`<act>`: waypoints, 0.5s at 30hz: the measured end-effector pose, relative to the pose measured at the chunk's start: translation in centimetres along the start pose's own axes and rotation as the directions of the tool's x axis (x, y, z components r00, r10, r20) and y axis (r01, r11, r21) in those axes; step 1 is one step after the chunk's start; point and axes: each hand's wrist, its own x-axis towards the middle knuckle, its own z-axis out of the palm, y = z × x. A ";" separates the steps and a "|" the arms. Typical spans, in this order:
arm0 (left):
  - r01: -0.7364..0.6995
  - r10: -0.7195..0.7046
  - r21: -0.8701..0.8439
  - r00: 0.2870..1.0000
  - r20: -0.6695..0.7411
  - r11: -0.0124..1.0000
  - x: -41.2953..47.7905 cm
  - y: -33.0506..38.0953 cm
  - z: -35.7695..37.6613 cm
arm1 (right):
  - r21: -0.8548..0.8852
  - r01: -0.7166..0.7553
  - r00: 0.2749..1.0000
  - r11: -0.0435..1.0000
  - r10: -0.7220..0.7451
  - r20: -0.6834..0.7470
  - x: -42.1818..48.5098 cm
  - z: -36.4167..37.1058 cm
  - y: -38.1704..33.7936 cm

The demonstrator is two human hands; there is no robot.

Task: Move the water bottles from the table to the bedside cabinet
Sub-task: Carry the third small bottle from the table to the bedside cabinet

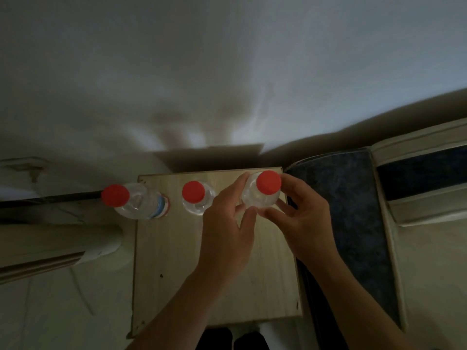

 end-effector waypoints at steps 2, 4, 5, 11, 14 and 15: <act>-0.003 0.003 0.021 1.000 -0.003 1.000 0.1 -0.5 0.3 | -0.012 -0.003 1.000 1.000 0.003 0.003 0.4 0.3 0.6; -0.003 0.004 0.037 1.000 -0.005 0.999 0.1 -0.9 0.6 | -0.023 -0.005 1.000 1.000 0.006 0.008 0.6 0.5 1.2; -0.005 0.005 0.043 1.000 -0.006 0.999 0.1 -1.2 0.8 | -0.026 -0.006 1.000 1.000 0.006 0.010 0.7 0.6 1.4; 0.029 -0.030 0.030 0.999 0.028 0.999 0.2 -2.0 1.2 | -0.001 -0.046 0.999 0.999 0.046 -0.013 0.5 1.1 2.5; 0.054 -0.050 -0.040 0.993 0.104 0.998 0.4 -1.8 1.1 | 0.029 -0.065 0.998 0.997 0.065 -0.023 0.6 0.9 2.7; 0.057 -0.051 -0.046 0.991 0.126 0.997 0.3 -1.7 1.1 | 0.033 -0.071 0.997 0.997 0.072 -0.028 0.6 0.9 2.7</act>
